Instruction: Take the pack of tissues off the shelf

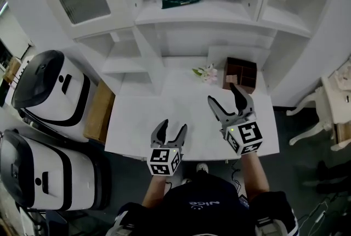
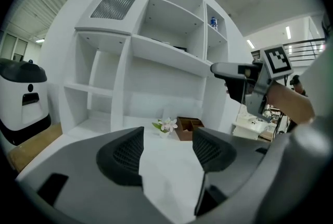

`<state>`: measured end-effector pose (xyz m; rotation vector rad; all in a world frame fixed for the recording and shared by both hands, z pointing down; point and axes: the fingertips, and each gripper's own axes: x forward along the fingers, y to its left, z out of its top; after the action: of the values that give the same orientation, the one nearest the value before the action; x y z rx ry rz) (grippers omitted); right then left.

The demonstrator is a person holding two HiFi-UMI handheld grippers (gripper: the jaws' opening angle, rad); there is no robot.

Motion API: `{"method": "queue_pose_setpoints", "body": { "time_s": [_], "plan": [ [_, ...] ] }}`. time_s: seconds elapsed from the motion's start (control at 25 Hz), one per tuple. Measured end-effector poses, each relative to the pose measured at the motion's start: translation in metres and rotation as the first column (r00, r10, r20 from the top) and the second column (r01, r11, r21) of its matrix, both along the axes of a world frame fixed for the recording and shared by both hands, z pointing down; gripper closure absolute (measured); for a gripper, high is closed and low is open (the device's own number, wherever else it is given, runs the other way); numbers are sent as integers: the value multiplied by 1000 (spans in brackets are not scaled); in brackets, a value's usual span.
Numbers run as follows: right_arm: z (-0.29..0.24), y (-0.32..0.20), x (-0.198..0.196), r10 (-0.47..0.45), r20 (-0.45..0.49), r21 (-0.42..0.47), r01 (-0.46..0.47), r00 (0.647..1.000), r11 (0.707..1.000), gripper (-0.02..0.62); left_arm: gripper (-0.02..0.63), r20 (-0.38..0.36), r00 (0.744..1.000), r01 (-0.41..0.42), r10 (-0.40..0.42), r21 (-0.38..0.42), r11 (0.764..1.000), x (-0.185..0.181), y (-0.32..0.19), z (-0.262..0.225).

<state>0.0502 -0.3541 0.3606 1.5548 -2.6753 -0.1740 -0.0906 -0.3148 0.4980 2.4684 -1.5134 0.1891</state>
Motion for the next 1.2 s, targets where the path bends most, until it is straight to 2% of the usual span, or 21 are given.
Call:
{"method": "queue_pose_setpoints", "body": {
  "time_s": [0.2,0.32,0.64,0.84,1.2],
  "plan": [
    [-53,-17,-8,-61,29,80,59,998,995,265,318,-28,999,17,-17,19,1000,-3,-10,-16],
    [-81,-28,-7,-70,45,106,65,996,992,265,318,-20,1000,17,-16,35,999,-4,-13,-23],
    [-169,-71,-8,-69,-15,180,71,997,981,272,319,-15,999,46,-46,7,999,-12,-20,-17],
    [-203,-106,-17,-89,-54,140,96,995,985,270,319,-29,999,43,-43,3,999,-11,-24,-15],
    [-237,-174,-24,-133,0,-23,133,991,991,272,319,-54,997,65,-63,28,998,-11,-38,-24]
  ]
}}
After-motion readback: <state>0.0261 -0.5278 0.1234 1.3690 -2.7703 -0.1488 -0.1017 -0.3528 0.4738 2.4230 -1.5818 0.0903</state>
